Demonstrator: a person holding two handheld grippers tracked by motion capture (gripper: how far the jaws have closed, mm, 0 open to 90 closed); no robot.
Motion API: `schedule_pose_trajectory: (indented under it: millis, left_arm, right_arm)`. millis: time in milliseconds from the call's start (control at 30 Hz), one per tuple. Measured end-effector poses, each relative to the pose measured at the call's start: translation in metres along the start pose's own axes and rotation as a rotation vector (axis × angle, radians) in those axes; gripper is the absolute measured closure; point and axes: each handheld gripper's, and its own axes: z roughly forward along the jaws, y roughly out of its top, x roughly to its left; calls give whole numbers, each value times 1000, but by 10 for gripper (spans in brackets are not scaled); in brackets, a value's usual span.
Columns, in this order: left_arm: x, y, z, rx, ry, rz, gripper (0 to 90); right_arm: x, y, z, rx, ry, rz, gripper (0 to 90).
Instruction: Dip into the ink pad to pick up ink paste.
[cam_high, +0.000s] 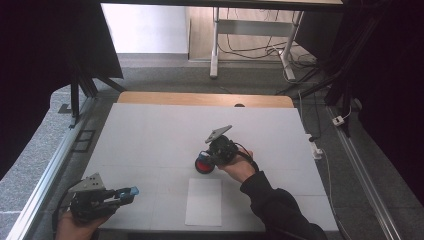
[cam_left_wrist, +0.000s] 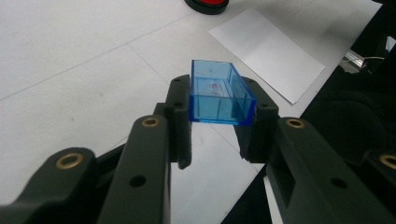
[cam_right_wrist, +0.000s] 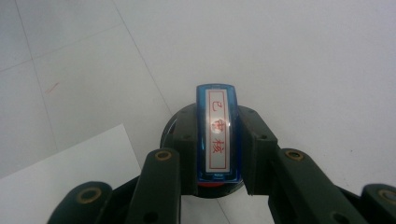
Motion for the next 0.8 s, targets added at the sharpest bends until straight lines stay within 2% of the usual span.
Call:
schedule_pose_trajectory:
  millis: [167,333,467,667,800]
  left_arm:
    - [0,0,0,2,0,0,682]
    - [0,0,0,5,-1,2,682]
    - [0,0,1,7,-2,1,682]
    - [1,0,1,8,-4,0,682]
    - [1,0,1,8,-5,-2,682]
  right_arm:
    - [4,2,1,12,-20,-20,712]
    - [10,4,2,27,-52,-66,713]
    - [12,5,3,30,-57,-66,713]
    - [5,5,3,24,-27,-26,713]
    - [-1,3,3,17,6,24,713]
